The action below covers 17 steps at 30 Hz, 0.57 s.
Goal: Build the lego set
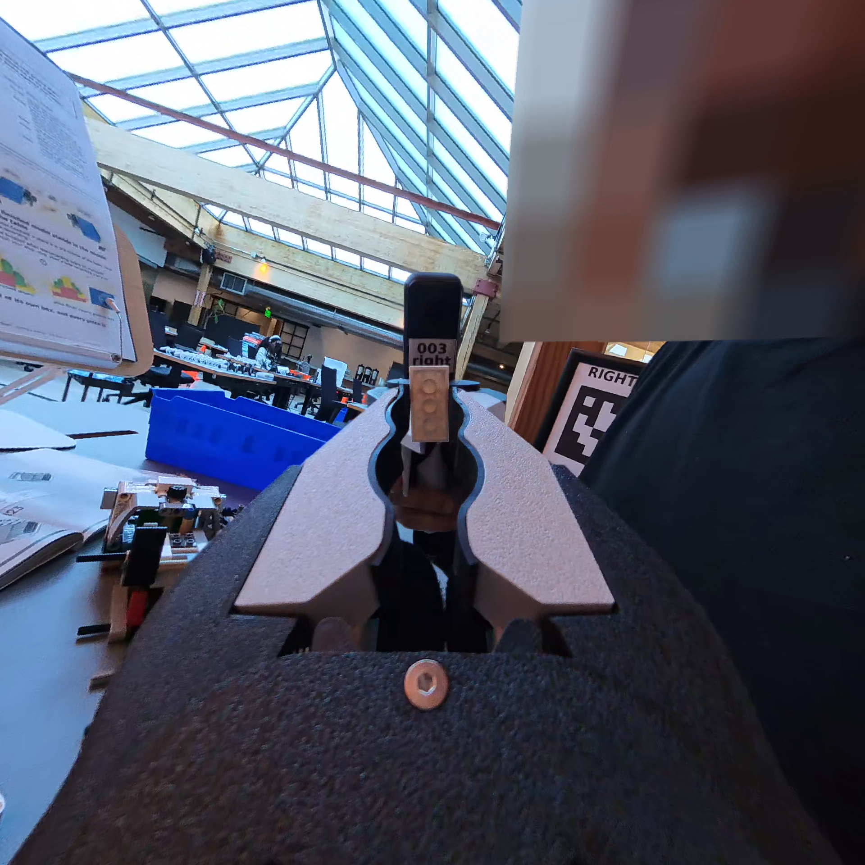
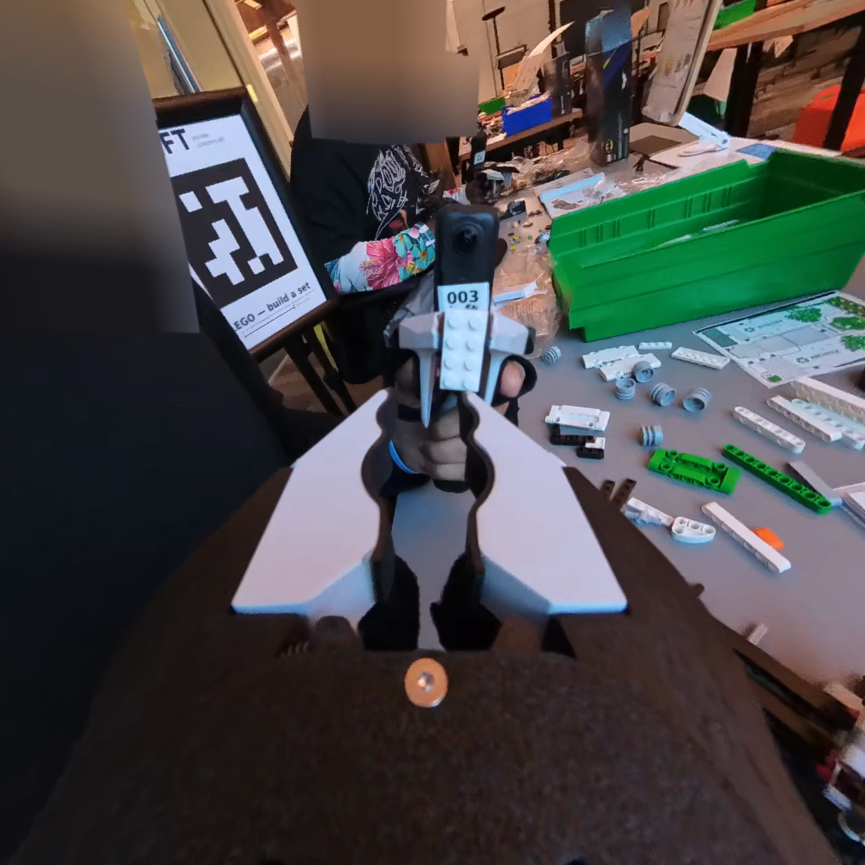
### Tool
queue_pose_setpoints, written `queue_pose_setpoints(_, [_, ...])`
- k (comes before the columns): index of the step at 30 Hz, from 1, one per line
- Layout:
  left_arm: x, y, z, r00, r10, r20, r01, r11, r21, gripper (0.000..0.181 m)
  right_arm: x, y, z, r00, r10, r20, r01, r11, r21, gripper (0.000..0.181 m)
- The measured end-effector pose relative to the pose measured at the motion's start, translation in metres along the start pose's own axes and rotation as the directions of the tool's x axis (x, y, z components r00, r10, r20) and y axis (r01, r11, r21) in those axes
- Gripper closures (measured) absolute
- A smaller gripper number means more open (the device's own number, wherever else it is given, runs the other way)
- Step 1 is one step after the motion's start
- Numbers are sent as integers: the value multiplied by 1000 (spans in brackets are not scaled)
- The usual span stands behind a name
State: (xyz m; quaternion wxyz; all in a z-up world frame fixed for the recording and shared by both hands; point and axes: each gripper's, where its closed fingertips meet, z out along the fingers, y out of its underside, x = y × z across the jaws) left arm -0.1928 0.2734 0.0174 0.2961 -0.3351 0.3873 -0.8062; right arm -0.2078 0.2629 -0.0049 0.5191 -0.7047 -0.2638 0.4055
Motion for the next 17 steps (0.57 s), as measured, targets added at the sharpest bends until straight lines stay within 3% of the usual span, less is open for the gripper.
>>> queue_pose_setpoints(4, [4, 1, -1, 1000, 2, -17, -2, 1000, -7, 167, 8, -4, 1, 998, -26, -62, 27, 1000, 11, 151])
queue_pose_setpoints(7, [7, 5, 1, 1000, -2, -28, 1, 1000, -20, 167, 5, -2, 6, 999, -25, -33, 25, 1000, -3, 149])
queue_pose_setpoints(9, [7, 11, 2, 1000, 5, -19, -6, 999, -51, 167, 7, 2, 5, 997, -52, -50, 51, 998, -27, 166])
queue_pose_setpoints(10, [6, 15, 2, 1000, 16, -12, -17, 997, -79, 167, 7, 5, 4, 997, -63, -55, 60, 997, -44, 165])
queue_pose_setpoints(13, [-2, 38, -8, 994, 100, 42, -82, 945, -317, 162, 13, 29, -2, 994, -85, -69, 69, 977, -201, 165])
queue_pose_setpoints(17, [-6, 73, -27, 958, 286, 22, -203, 730, -653, 150, 18, 74, -14, 975, -219, -43, 170, 851, -497, 165])
